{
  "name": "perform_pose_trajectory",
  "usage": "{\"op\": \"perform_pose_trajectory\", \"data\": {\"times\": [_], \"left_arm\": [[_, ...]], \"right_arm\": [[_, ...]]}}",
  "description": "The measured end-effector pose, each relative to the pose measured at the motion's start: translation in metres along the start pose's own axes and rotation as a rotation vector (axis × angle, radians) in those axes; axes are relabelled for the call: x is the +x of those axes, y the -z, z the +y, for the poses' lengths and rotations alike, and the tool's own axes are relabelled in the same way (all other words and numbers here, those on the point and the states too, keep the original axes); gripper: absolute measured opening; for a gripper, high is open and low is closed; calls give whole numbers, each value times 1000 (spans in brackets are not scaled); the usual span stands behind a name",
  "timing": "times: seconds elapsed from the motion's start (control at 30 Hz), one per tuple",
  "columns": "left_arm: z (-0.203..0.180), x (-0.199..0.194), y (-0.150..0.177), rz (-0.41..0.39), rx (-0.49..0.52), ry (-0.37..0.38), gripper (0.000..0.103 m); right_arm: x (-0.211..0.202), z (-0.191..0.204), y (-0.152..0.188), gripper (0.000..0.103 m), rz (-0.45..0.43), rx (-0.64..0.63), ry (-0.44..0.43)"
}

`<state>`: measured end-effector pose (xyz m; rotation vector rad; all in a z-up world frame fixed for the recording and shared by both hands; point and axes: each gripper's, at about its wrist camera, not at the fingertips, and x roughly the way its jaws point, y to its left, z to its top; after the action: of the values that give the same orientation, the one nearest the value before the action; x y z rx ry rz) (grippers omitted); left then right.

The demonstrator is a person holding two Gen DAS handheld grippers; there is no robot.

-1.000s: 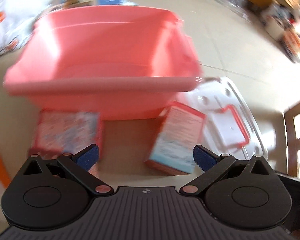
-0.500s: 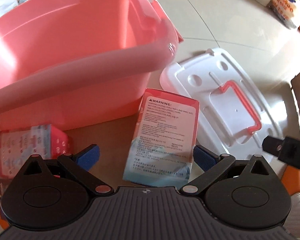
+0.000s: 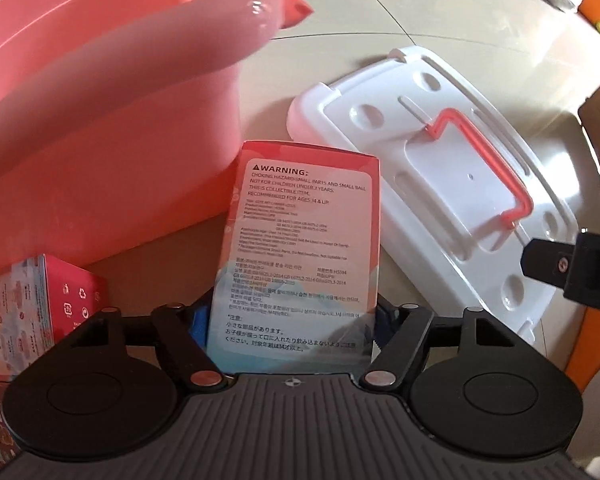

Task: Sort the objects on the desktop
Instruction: 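Close the left gripper on the white-and-red warning-label box and lift it, then carry the warning-label box over the pink bin and lower it inside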

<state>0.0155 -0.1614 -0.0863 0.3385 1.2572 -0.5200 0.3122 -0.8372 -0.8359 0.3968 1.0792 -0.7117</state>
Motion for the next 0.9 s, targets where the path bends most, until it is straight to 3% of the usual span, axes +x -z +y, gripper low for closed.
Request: {"op": "perform_pose_trajectory", "data": {"times": [0.2,0.53,0.9], "left_arm": [[-1,-16,13,10,76,4,73],[-35,-68,28,1,127,13,73],[-21,-136,32,-102,17,-1,73]], "right_arm": [[-4,1,0,102,7,-6,-4],[-28,-10,0,102,0,3,21],[-41,-24,13,103,36,44,14]]}}
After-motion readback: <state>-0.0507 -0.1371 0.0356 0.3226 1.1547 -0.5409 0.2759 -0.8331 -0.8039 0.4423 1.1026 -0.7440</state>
